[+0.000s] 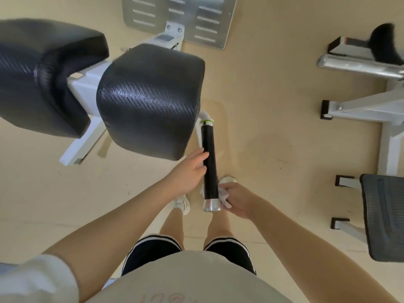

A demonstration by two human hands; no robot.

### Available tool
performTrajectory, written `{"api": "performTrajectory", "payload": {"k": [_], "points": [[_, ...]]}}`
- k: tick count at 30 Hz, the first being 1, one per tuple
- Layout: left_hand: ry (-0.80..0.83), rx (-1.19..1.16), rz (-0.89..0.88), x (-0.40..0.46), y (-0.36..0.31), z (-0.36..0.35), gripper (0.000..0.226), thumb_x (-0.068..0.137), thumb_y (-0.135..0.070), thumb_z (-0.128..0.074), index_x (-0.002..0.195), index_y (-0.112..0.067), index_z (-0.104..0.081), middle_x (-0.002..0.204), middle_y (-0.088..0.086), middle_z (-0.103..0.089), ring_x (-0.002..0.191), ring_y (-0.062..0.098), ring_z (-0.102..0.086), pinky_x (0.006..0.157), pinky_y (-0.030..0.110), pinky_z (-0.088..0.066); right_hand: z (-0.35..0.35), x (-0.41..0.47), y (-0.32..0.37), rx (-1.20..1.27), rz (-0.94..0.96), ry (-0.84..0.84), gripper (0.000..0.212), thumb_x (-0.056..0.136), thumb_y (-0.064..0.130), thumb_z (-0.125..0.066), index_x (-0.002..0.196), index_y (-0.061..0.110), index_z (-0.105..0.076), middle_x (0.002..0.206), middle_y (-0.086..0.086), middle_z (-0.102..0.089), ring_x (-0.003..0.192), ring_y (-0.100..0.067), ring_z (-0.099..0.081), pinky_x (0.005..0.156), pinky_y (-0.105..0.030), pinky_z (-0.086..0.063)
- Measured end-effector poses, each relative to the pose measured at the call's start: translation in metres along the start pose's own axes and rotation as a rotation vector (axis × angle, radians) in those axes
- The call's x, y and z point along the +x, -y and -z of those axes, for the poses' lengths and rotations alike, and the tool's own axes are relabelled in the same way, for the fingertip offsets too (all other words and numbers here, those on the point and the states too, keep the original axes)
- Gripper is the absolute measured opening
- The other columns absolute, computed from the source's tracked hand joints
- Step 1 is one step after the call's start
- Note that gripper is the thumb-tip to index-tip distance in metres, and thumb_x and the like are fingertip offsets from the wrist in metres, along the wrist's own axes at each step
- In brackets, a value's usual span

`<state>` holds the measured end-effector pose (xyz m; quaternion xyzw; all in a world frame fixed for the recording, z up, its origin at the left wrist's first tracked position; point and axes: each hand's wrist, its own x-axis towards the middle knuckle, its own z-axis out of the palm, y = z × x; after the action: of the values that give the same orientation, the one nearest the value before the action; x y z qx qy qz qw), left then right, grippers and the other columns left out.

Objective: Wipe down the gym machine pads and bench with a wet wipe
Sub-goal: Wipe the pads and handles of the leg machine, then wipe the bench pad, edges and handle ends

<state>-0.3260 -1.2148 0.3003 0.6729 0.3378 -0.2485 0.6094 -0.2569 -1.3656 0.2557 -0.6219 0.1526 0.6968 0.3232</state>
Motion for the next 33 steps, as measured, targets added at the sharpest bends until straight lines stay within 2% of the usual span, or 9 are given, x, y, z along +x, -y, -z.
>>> {"api": "performTrajectory", "payload": {"k": [3, 6, 9, 12, 14, 21, 26, 30, 33], "points": [[0.014, 0.116, -0.068, -0.017, -0.03, 0.006, 0.042, 0.098, -0.012, -0.036, 0.14, -0.015, -0.037, 0.15, -0.002, -0.029, 0.137, 0.011, -0.027, 0.1, 0.011, -0.017, -0.006, -0.022, 0.01, -0.003, 0.146, -0.238, 0.023, 0.089, -0.004, -0.044, 0.096, -0.004, -0.066, 0.084, -0.015, -0.059, 0.073, -0.023, -0.053, 0.069, -0.033, -0.049], [0.025, 0.114, -0.115, -0.034, -0.067, 0.017, 0.039, 0.098, -0.016, -0.039, 0.137, -0.017, -0.042, 0.143, -0.003, -0.042, 0.128, 0.009, -0.039, 0.099, 0.016, -0.025, -0.004, -0.065, 0.034, 0.105, 0.419, -0.5, 0.02, 0.087, -0.002, -0.054, 0.097, 0.01, -0.067, 0.079, 0.0, -0.061, 0.076, -0.017, -0.053, 0.067, -0.024, -0.045], [0.06, 0.126, -0.24, -0.047, -0.105, 0.017, 0.044, 0.095, -0.023, -0.047, 0.138, -0.02, -0.039, 0.139, -0.006, -0.045, 0.121, 0.007, -0.045, 0.097, 0.018, -0.03, 0.001, -0.125, 0.055, 0.122, 0.699, -0.604, 0.022, 0.085, -0.001, -0.057, 0.091, 0.018, -0.065, 0.075, 0.005, -0.057, 0.07, -0.013, -0.052, 0.065, -0.023, -0.044], [0.094, 0.171, -0.368, -0.054, -0.14, 0.001, 0.05, 0.09, -0.024, -0.056, 0.137, -0.026, -0.039, 0.129, -0.006, -0.049, 0.107, 0.011, -0.055, 0.095, 0.023, -0.038, 0.009, -0.174, 0.056, 0.214, 0.85, -0.623, 0.023, 0.084, -0.003, -0.058, 0.088, 0.019, -0.064, 0.079, 0.006, -0.058, 0.07, -0.011, -0.055, 0.061, -0.014, -0.048], [0.131, 0.201, -0.444, -0.059, -0.161, -0.014, 0.053, 0.088, -0.021, -0.059, 0.136, -0.028, -0.038, 0.117, -0.014, -0.051, 0.093, 0.008, -0.058, 0.085, 0.016, -0.043, 0.019, -0.198, 0.051, 0.267, 0.9, -0.614, 0.022, 0.084, -0.004, -0.059, 0.088, 0.016, -0.064, 0.08, 0.005, -0.059, 0.07, -0.012, -0.056, 0.06, -0.011, -0.048], [0.115, 0.231, -0.652, -0.064, -0.232, -0.08, 0.014, 0.087, -0.012, -0.059, 0.099, -0.02, -0.06, 0.086, -0.003, -0.064, 0.068, 0.003, -0.056, 0.057, 0.008, -0.042, 0.084, -0.258, 0.038, 0.309, 1.03, -0.641, 0.015, 0.084, 0.0, -0.061, 0.079, 0.014, -0.063, 0.077, -0.008, -0.061, 0.076, -0.021, -0.057, 0.075, -0.032, -0.047], [0.16, 0.118, -0.698, -0.06, -0.295, -0.16, 0.01, 0.088, -0.014, -0.059, 0.086, -0.023, -0.059, 0.072, -0.006, -0.059, 0.058, -0.001, -0.053, 0.056, 0.014, -0.042, 0.175, -0.304, 0.017, 0.341, 1.083, -0.74, 0.011, 0.086, 0.007, -0.062, 0.078, 0.014, -0.06, 0.07, 0.0, -0.062, 0.062, -0.013, -0.059, 0.057, -0.02, -0.051], [0.207, 0.002, -0.682, -0.053, -0.352, -0.249, 0.009, 0.09, -0.013, -0.056, 0.083, -0.018, -0.058, 0.069, -0.003, -0.054, 0.055, 0.0, -0.049, 0.056, 0.014, -0.04, 0.269, -0.342, -0.016, 0.353, 1.093, -0.692, 0.01, 0.092, 0.011, -0.055, 0.083, 0.012, -0.053, 0.086, -0.011, -0.066, 0.073, -0.023, -0.062, 0.067, -0.033, -0.055], [0.235, -0.01, -0.707, -0.044, -0.389, -0.313, 0.012, 0.09, -0.012, -0.057, 0.079, -0.017, -0.06, 0.071, -0.003, -0.055, 0.059, 0.001, -0.05, 0.057, 0.011, -0.041, 0.338, -0.372, -0.045, 0.353, 1.136, -0.615, 0.009, 0.09, 0.004, -0.055, 0.086, 0.012, -0.053, 0.091, -0.01, -0.065, 0.079, -0.02, -0.063, 0.072, -0.029, -0.055]]}}
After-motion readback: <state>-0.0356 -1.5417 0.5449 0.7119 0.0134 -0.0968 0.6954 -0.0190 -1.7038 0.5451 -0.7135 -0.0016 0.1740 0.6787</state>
